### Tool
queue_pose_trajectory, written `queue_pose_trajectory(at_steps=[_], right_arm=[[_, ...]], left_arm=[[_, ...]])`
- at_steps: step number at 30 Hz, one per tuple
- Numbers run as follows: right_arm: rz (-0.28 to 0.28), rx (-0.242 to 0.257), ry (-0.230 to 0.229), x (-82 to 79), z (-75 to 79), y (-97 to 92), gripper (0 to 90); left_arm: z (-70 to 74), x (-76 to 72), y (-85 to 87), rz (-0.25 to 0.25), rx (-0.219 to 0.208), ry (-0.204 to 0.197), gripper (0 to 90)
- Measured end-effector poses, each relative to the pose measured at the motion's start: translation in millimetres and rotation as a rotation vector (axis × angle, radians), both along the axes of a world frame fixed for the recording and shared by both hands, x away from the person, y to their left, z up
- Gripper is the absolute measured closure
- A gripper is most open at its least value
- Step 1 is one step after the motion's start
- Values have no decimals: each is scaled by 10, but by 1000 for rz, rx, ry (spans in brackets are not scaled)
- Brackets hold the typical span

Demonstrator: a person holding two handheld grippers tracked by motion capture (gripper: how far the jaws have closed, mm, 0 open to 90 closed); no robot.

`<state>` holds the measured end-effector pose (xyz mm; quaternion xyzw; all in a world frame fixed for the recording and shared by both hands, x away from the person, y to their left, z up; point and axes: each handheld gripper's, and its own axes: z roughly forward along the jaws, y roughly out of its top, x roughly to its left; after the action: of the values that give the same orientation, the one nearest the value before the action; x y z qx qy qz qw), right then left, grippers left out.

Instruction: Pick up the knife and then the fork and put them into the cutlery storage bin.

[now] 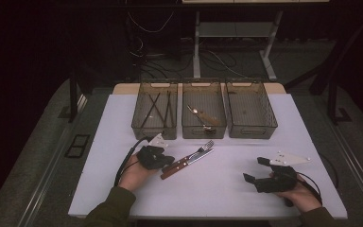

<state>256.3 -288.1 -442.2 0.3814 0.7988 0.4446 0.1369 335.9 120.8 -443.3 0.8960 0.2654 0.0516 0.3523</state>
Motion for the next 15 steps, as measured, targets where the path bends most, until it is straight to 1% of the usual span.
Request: queue_pose_trajectory(at_steps=[3,5,7,9,12,15], right_arm=[[0,-1,0,0,0,0,142],[0,0,0,0,1,0,142],[-1,-1,0,0,1,-2,142],[0,-1,-2,2,0,-4,142],[-1,-1,-2,2,0,-4,142],[-1,-2,-3,1,0,-4,142]], left_arm=[[5,-4,-7,10,5,-5,885],[22,-15,-16,21,8,-14,855],[59,-47,-25,38,-10,-17,812],[106,-84,-35,44,-30,-24,761],[163,-157,-68,45,-39,-31,720],[173,-232,-123,37,-37,-37,703]])
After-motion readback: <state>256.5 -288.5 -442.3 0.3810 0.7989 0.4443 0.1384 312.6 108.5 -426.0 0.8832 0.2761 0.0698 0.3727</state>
